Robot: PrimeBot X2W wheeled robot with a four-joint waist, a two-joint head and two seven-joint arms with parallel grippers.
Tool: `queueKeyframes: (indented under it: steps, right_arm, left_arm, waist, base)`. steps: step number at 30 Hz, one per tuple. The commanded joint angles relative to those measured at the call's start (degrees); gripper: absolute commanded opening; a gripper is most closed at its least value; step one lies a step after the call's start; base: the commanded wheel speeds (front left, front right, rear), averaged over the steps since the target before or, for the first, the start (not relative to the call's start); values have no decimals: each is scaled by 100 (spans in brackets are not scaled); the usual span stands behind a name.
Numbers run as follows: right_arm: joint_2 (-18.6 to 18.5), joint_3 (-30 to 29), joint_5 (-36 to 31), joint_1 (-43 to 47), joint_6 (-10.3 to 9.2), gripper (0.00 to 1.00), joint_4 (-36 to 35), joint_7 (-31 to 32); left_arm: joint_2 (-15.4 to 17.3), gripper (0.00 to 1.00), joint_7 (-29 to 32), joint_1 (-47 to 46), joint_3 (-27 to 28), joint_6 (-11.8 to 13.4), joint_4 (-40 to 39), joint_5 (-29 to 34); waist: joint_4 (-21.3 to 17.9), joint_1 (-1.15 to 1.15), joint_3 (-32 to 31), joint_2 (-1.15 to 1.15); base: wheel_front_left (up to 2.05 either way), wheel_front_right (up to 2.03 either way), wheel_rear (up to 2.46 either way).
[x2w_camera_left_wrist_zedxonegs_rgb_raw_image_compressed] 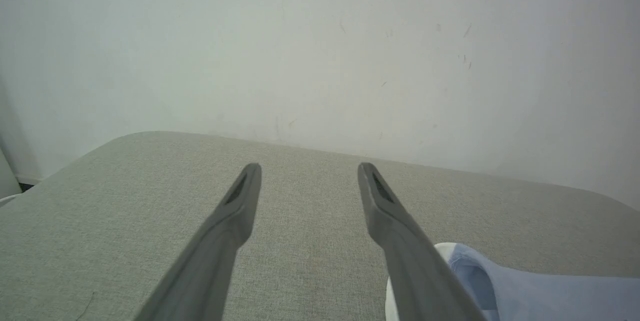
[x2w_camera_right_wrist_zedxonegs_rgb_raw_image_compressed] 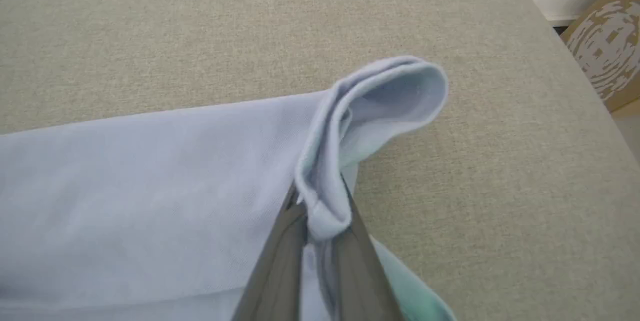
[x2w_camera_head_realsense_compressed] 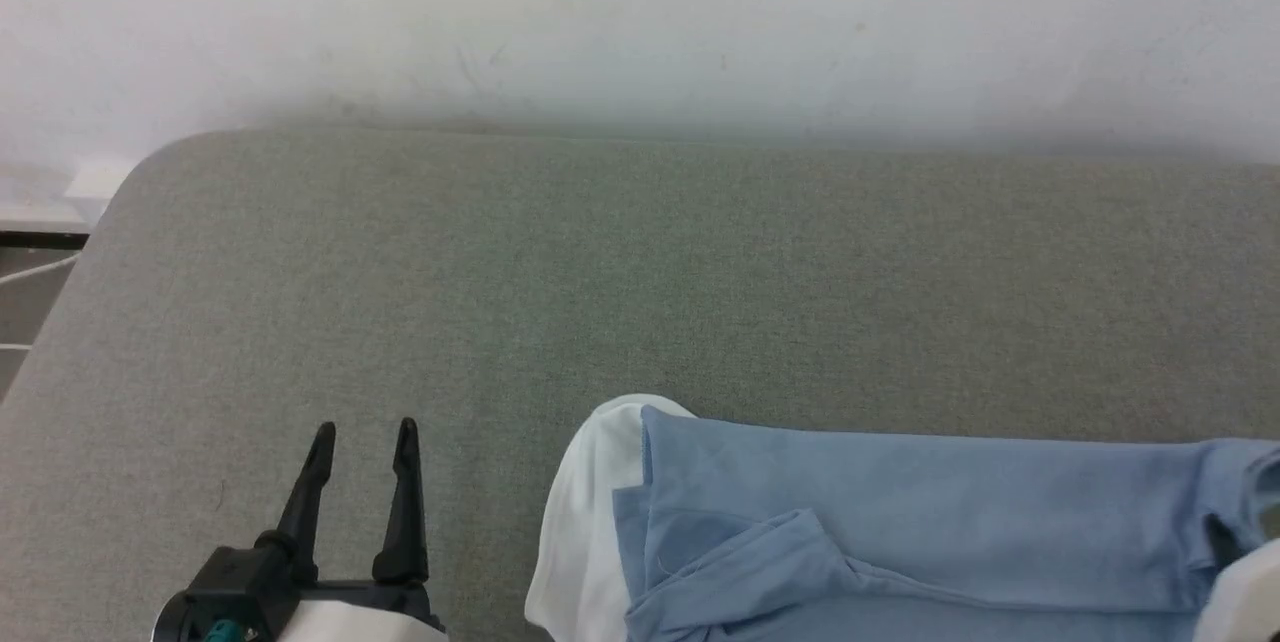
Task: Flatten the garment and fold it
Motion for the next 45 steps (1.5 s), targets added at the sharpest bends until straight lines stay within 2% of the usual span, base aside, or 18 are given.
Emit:
queueKeyframes:
  steps: [1,11,18,24,36,37,38,45]
  right_arm:
    - [10,105,57,89,-6,0,-112,47]
    - [-83,1740,803,500,-6,0,-1617,914]
    - [377,2738,1238,62,-6,0,-2069,1106]
    - [658,3459,1273,-429,-6,0,-1624,1014]
    - [802,4137,1305,-1078,-6,0,133,350]
    - [803,4216,1283,-1134,-6,36,255,299]
    - [803,4289,1315,-1176,-6,100,361,242]
    - [804,5075,1884,-1513,-6,100,517,-91]
  left_arm:
    - [-17,100,-27,63,-8,-21,18,-22]
    - [-17,100,-27,118,-104,-28,75,-51]
    - [-17,100,-27,119,-150,-49,102,-51]
    - [-17,100,-27,69,-183,-80,148,-28]
    - [-17,100,-27,27,-292,-104,190,-12]
    - [-17,100,-27,27,-300,-104,192,-11]
    - [-17,100,-27,28,-306,-105,192,-10]
    - [-17,100,-27,40,-299,-82,219,-10]
  waist:
    - [-10,0,-45,0]
    - [109,0,-215,0]
    - [356,0,-218,0]
    - [638,0,-189,0]
    - [1060,0,-133,0]
    - [1073,0,-131,0]
    - [1082,0,-126,0]
    - [999,0,-157,0]
  base:
    - [0,0,0]
    - [0,0,0]
    - [0,0,0]
    - [0,0,0]
    - [0,0,0]
    - [0,0,0]
    - [0,0,0]
    - [0,0,0]
